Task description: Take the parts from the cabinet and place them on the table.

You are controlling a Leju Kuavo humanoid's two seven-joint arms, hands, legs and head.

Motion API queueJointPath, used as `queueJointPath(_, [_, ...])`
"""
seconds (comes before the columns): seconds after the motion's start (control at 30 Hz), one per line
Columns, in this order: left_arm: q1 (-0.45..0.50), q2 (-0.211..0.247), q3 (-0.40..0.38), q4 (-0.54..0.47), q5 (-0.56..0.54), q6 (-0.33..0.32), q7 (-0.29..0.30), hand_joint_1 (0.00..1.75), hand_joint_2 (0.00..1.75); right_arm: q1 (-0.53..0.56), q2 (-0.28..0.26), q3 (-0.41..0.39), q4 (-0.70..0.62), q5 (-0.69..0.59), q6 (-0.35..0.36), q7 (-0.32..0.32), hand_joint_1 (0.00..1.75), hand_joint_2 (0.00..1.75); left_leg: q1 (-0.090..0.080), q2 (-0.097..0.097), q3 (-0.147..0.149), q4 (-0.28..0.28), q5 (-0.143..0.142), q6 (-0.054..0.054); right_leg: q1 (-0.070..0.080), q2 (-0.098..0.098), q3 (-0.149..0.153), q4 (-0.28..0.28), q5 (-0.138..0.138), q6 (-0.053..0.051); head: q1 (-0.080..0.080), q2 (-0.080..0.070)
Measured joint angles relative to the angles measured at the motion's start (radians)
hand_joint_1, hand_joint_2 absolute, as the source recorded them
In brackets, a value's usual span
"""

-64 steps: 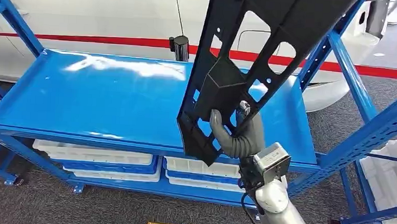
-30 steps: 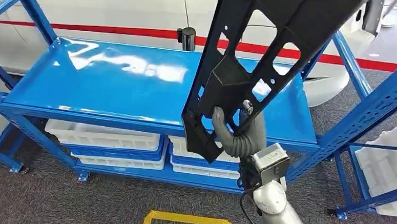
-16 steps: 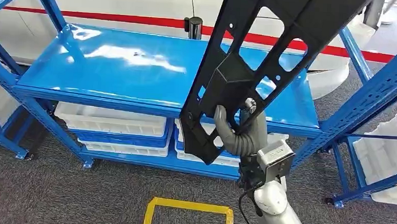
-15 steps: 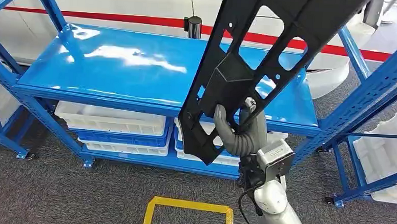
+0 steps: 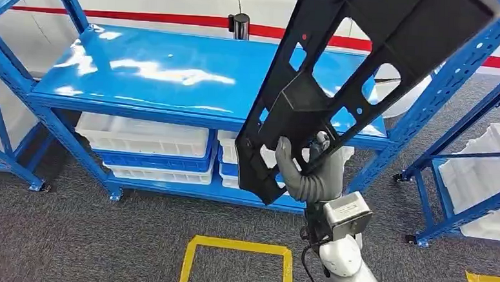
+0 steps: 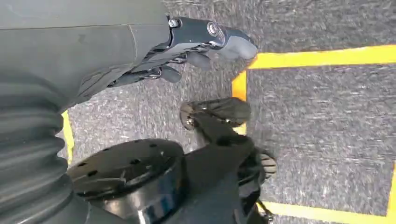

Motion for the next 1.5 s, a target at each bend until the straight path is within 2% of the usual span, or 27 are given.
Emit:
queueJointPath(0.07, [0.0, 0.0, 0.0, 0.0, 0.0, 0.0, 0.0, 0.0, 1.75, 0.003, 0.0, 0.0, -0.005, 0.003, 0.0, -0.002, 1.75, 1.75, -0.006, 0.0, -0.009, -0.002, 0.0, 0.014, -0.003, 0.0, -0.006, -0.002, 0.014, 0.016, 0.0, 0.0])
queueJointPath(0.13, [0.001, 0.0, 0.0, 0.0, 0.0, 0.0, 0.001, 0.0, 1.75, 0.009, -0.003, -0.003, -0.007, 0.002, -0.002, -0.003, 1.75, 1.75, -0.002, 0.008, -0.029, -0.009, 0.022, 0.042, -0.006, 0.001, -0.02, 0.004, 0.012, 0.026, 0.001, 0.0])
queueJointPath(0.23, [0.0, 0.001, 0.001, 0.0, -0.001, 0.003, 0.004, 0.0, 1.75, 0.016, -0.004, -0.016, -0.01, -0.005, -0.005, -0.005, 1.75, 1.75, -0.008, 0.01, -0.072, -0.009, 0.055, 0.063, -0.005, 0.001, -0.093, 0.174, -0.128, 0.001, 0.01, 0.0])
queueJointPath(0.3, [0.001, 0.001, 0.002, 0.0, -0.001, 0.003, 0.004, 0.0, 1.75, 0.023, -0.004, -0.021, -0.01, -0.01, -0.006, -0.008, 1.75, 1.75, -0.011, 0.013, -0.102, -0.008, 0.077, 0.064, -0.004, 0.001, -0.122, 0.307, -0.174, 0.008, 0.009, 0.0])
queueJointPath(0.37, [0.002, 0.001, 0.005, 0.0, -0.001, 0.002, 0.004, 0.0, 1.75, 0.03, -0.005, -0.024, -0.01, -0.01, -0.007, -0.01, 1.75, 1.75, -0.013, 0.015, -0.127, -0.007, 0.096, 0.061, -0.004, 0.001, -0.072, 0.277, -0.144, 0.026, 0.009, 0.0])
queueJointPath(0.4, [0.001, 0.0, 0.007, 0.0, -0.001, 0.002, 0.004, 0.0, 1.75, 0.031, -0.004, -0.025, -0.01, -0.01, -0.007, -0.01, 1.75, 1.75, -0.013, 0.015, -0.139, -0.007, 0.107, 0.059, -0.004, 0.001, -0.011, 0.198, -0.116, 0.033, 0.008, 0.0])
queueJointPath(0.43, [0.001, 0.0, 0.009, 0.0, -0.001, 0.002, 0.004, 0.0, 1.75, 0.03, -0.004, -0.025, -0.01, -0.01, -0.008, -0.011, 1.75, 1.75, -0.013, 0.014, -0.148, -0.007, 0.117, 0.055, -0.001, 0.001, 0.057, 0.108, -0.102, 0.031, 0.009, 0.0])
queueJointPath(0.5, [0.0, 0.0, 0.011, -0.001, -0.001, 0.002, 0.004, 0.0, 1.75, 0.029, -0.003, -0.025, -0.018, -0.01, -0.008, -0.011, 1.75, 1.75, -0.016, 0.013, -0.159, -0.006, 0.132, 0.045, 0.009, -0.001, 0.157, -0.037, -0.138, 0.009, 0.009, 0.0])
queueJointPath(0.53, [0.002, 0.0, 0.013, 0.0, -0.001, 0.001, 0.004, 0.0, 1.75, 0.033, -0.003, -0.025, -0.021, -0.01, -0.01, -0.013, 1.75, 1.75, -0.015, 0.013, -0.153, -0.014, 0.145, 0.037, 0.011, 0.0, 0.131, -0.025, -0.122, 0.012, 0.008, 0.0])
queueJointPath(0.6, [0.001, 0.0, 0.014, 0.0, -0.001, 0.0, 0.004, 0.0, 1.75, 0.032, -0.004, -0.026, -0.023, -0.01, -0.01, -0.014, 1.75, 1.75, -0.011, 0.015, -0.152, -0.027, 0.164, 0.021, 0.015, 0.002, 0.124, -0.026, -0.114, -0.002, 0.011, 0.0])
queueJointPath(0.63, [0.003, 0.0, 0.015, 0.0, -0.001, 0.0, 0.004, 0.0, 1.75, 0.032, -0.003, -0.026, -0.023, -0.01, -0.01, -0.014, 1.75, 1.75, -0.011, 0.013, -0.158, -0.024, 0.166, 0.015, -0.001, 0.001, 0.12, -0.04, -0.095, -0.011, 0.011, 0.0])
queueJointPath(0.7, [0.003, 0.0, 0.017, 0.0, -0.001, 0.0, 0.004, 0.0, 1.75, 0.032, 0.001, -0.026, -0.024, -0.01, -0.01, -0.014, 1.75, 1.75, -0.009, 0.012, -0.185, 0.045, 0.058, 0.013, -0.005, -0.001, 0.108, -0.04, -0.072, -0.03, 0.005, 0.0])
queueJointPath(0.77, [0.004, 0.0, 0.017, 0.0, -0.001, 0.0, 0.004, 0.0, 1.75, 0.036, 0.001, -0.026, -0.024, -0.01, -0.011, -0.014, 1.75, 1.75, -0.007, 0.012, -0.22, 0.204, -0.048, 0.003, -0.003, -0.002, 0.083, -0.039, -0.052, -0.032, 0.005, 0.0])
queueJointPath(0.83, [0.004, 0.0, 0.017, 0.0, -0.001, 0.0, 0.004, 0.0, 1.75, 0.037, 0.001, -0.026, -0.024, -0.01, -0.011, -0.014, 1.75, 1.75, -0.003, 0.012, -0.223, 0.291, -0.06, -0.005, -0.003, -0.002, 0.058, -0.034, -0.034, -0.028, 0.005, 0.0])
queueJointPath(0.87, [0.004, 0.0, 0.017, 0.0, -0.001, 0.0, 0.004, 0.0, 1.75, 0.037, 0.001, -0.026, -0.024, -0.01, -0.011, -0.014, 1.75, 1.75, 0.0, 0.013, -0.192, 0.267, -0.032, -0.008, -0.005, -0.002, 0.045, -0.031, -0.027, -0.023, 0.004, 0.0])
queueJointPath(0.93, [0.002, 0.003, 0.018, 0.0, -0.001, 0.0, 0.004, 0.0, 1.75, 0.037, 0.002, -0.03, -0.024, -0.01, -0.018, -0.014, 1.75, 1.75, 0.009, 0.013, -0.074, 0.118, 0.021, -0.015, -0.011, -0.002, 0.022, -0.016, -0.018, -0.013, 0.004, 0.0])
queueJointPath(0.97, [-0.001, 0.002, 0.017, -0.001, -0.001, 0.0, 0.004, 0.0, 1.75, 0.037, 0.003, -0.031, -0.024, -0.009, -0.02, -0.014, 1.75, 1.75, 0.013, 0.012, -0.015, 0.028, 0.002, -0.021, -0.007, -0.002, 0.013, -0.002, -0.015, -0.008, 0.003, 0.0])
queueJointPath(1.0, [-0.003, 0.0, 0.018, -0.001, -0.001, 0.0, 0.004, 0.0, 1.75, 0.036, 0.005, -0.035, -0.024, -0.009, -0.021, -0.014, 1.75, 1.75, 0.003, 0.004, 0.002, 0.003, -0.01, -0.014, -0.004, -0.002, 0.0, 0.007, -0.012, -0.003, 0.001, 0.0])
queueJointPath(1.1, [-0.003, 0.0, 0.018, -0.001, -0.002, 0.0, 0.003, 0.0, 1.75, 0.038, 0.008, -0.041, -0.024, -0.004, -0.037, -0.009, 1.75, 1.75, -0.004, 0.001, -0.024, 0.011, 0.003, 0.018, -0.002, -0.001, -0.007, 0.002, 0.01, 0.022, 0.01, 0.0])
queueJointPath(1.13, [0.0, 0.0, 0.018, 0.0, -0.002, 0.003, 0.004, 0.0, 1.75, 0.039, 0.009, -0.046, -0.022, 0.007, -0.059, 0.0, 1.75, 1.75, -0.003, 0.006, -0.047, 0.004, 0.017, 0.036, -0.004, 0.0, -0.014, 0.001, 0.019, 0.032, 0.009, 0.0])
queueJointPath(1.2, [-0.001, -0.002, 0.019, 0.0, -0.001, 0.008, 0.006, 0.0, 1.75, 0.039, 0.02, -0.061, -0.02, 0.019, -0.11, 0.016, 1.75, 1.75, -0.002, 0.009, -0.063, 0.004, 0.039, 0.058, -0.007, 0.0, -0.054, 0.051, -0.047, 0.02, 0.016, 0.0])
queueJointPath(1.27, [-0.001, -0.004, 0.019, -0.001, -0.003, 0.009, 0.007, 0.0, 1.75, 0.039, 0.034, -0.077, -0.018, 0.023, -0.16, 0.021, 1.75, 1.75, -0.005, 0.01, -0.098, 0.004, 0.065, 0.063, -0.007, 0.0, -0.1, 0.206, -0.15, 0.007, 0.017, 0.0])
queueJointPath(1.33, [0.0, -0.006, 0.019, 0.0, -0.009, 0.009, 0.007, 0.0, 1.75, 0.04, 0.04, -0.085, -0.014, 0.019, -0.175, 0.021, 1.75, 1.75, -0.008, 0.013, -0.128, 0.005, 0.088, 0.062, -0.006, 0.0, -0.118, 0.32, -0.188, 0.016, 0.016, 0.0])
queueJointPath(1.4, [0.0, -0.007, 0.019, -0.001, -0.01, 0.009, 0.006, 0.0, 1.75, 0.042, 0.04, -0.089, -0.011, 0.007, -0.171, 0.021, 1.75, 1.75, -0.009, 0.015, -0.153, 0.005, 0.108, 0.059, -0.004, 0.0, -0.067, 0.288, -0.153, 0.032, 0.017, 0.0])
queueJointPath(1.43, [0.0, -0.008, 0.02, -0.001, -0.011, 0.008, 0.006, 0.0, 1.75, 0.042, 0.04, -0.089, -0.01, 0.0, -0.162, 0.019, 1.75, 1.75, -0.009, 0.015, -0.169, 0.005, 0.123, 0.056, -0.002, 0.0, 0.008, 0.193, -0.12, 0.04, 0.017, 0.0])
queueJointPath(1.47, [-0.001, -0.008, 0.021, -0.001, -0.012, 0.007, 0.005, 0.0, 1.75, 0.042, 0.042, -0.089, -0.01, -0.002, -0.157, 0.018, 1.75, 1.75, -0.009, 0.014, -0.178, 0.005, 0.134, 0.052, 0.0, 0.0, 0.081, 0.099, -0.115, 0.035, 0.017, 0.0])
queueJointPath(1.5, [-0.002, -0.009, 0.023, -0.001, -0.012, 0.006, 0.005, 0.0, 1.75, 0.041, 0.043, -0.089, -0.01, -0.002, -0.156, 0.016, 1.75, 1.75, -0.01, 0.013, -0.182, 0.007, 0.142, 0.047, 0.004, 0.0, 0.146, 0.015, -0.141, 0.02, 0.017, 0.0])
